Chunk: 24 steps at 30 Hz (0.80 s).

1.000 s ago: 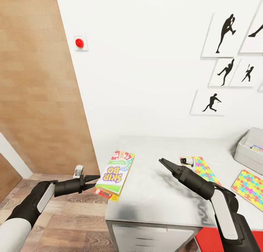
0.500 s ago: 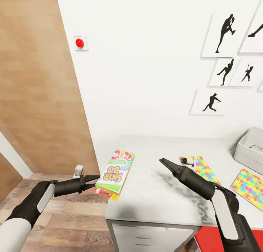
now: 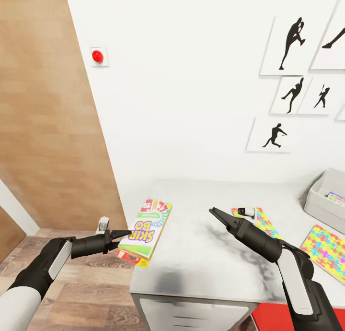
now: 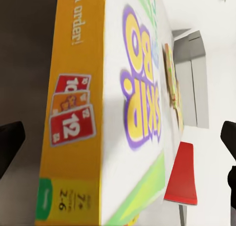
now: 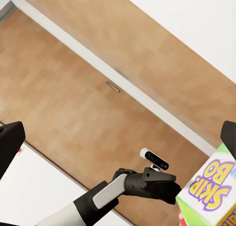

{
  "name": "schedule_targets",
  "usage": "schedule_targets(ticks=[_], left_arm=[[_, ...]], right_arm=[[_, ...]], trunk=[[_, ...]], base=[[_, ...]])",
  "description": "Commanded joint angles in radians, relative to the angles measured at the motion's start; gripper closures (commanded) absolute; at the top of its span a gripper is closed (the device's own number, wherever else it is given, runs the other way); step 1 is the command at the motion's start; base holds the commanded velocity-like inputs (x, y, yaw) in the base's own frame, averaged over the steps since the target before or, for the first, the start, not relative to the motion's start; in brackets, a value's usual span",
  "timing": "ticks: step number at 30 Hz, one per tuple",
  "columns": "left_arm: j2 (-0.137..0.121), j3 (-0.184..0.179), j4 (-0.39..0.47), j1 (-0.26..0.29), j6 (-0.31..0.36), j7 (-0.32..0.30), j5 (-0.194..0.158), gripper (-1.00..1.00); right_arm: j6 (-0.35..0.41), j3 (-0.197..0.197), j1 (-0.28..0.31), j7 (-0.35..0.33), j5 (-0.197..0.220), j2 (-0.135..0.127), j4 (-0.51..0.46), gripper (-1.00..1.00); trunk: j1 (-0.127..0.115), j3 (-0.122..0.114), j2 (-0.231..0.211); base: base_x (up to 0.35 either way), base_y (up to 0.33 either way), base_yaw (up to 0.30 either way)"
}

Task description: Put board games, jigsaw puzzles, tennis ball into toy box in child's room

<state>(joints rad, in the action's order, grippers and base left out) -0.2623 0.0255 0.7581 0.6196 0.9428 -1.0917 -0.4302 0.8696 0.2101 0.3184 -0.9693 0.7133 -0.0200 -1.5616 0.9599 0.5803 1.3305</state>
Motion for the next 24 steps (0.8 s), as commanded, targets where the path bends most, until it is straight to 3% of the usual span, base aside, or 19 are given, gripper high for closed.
schedule_targets(ticks=[1,24], left_arm=[[0.000,0.001,0.000,0.000,0.005,-0.002,-0.001,-1.00],[-0.002,0.001,0.000,0.000,0.005,-0.003,-0.001,-1.00]], right_arm=[[0.005,0.001,0.001,-0.002,0.001,0.000,0.000,-1.00],[0.005,0.002,0.001,-0.002,0.002,0.000,0.000,-1.00]], trunk=[[0.000,0.001,0.001],[0.000,0.001,0.001]], base=[[0.007,-0.017,0.000],[0.001,-0.002,0.000]])
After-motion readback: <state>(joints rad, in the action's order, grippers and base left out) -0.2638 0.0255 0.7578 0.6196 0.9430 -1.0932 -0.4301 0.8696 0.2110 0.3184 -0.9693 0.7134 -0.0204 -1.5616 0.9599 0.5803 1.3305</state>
